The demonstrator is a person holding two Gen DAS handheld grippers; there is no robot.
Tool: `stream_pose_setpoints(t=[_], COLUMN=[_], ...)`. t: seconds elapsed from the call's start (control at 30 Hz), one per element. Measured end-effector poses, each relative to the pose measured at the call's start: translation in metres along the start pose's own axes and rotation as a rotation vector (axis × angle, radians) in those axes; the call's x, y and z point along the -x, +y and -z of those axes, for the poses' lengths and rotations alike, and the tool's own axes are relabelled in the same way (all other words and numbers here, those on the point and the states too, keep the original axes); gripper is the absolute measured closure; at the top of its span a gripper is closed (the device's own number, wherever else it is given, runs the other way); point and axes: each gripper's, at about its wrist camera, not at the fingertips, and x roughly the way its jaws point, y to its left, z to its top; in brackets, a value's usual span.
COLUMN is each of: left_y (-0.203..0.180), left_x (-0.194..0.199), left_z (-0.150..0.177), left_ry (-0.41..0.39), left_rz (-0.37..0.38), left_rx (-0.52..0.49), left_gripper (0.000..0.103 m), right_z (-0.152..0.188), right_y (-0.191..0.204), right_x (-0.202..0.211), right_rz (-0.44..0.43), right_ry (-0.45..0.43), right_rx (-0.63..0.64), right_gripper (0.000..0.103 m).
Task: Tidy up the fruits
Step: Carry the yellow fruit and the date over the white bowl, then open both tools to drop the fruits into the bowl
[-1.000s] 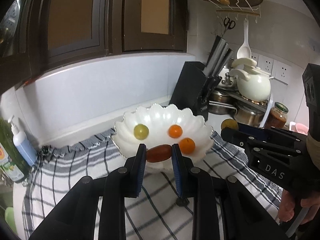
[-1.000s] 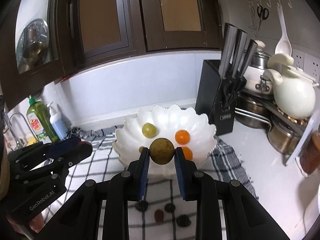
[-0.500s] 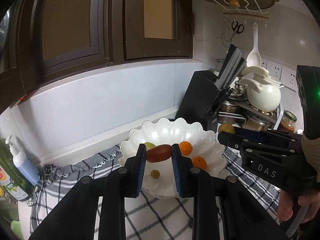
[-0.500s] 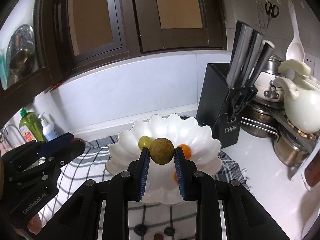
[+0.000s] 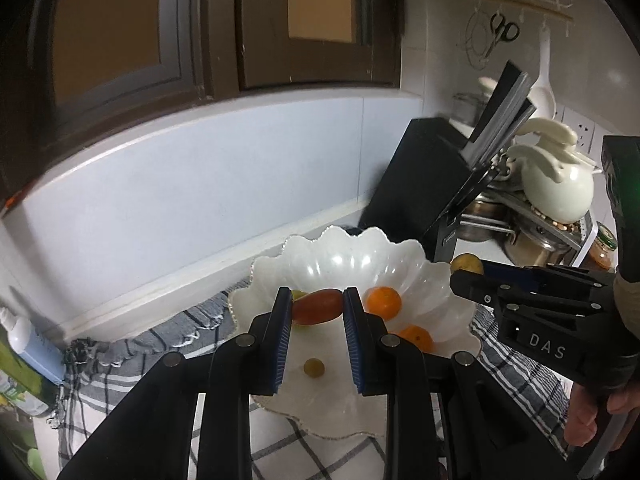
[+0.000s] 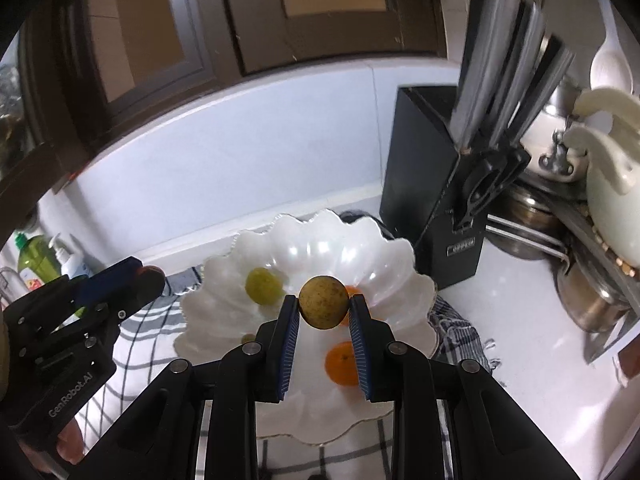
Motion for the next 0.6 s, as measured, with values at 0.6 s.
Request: stream_pose_setpoints(t=[0.6], left_y=[-0.001], left_x=[-0.092], left_z=[-0.004], left_ry=[0.250], left_rz=[0.044], left_rx=[0.011], left_gripper=[0.077], right_z=[-0.005], right_y=[-0.035], right_x=[-0.079], right_rz=[0.020], right_ry=[0.241], right_rx=[-0.070], right_gripper=[0.076])
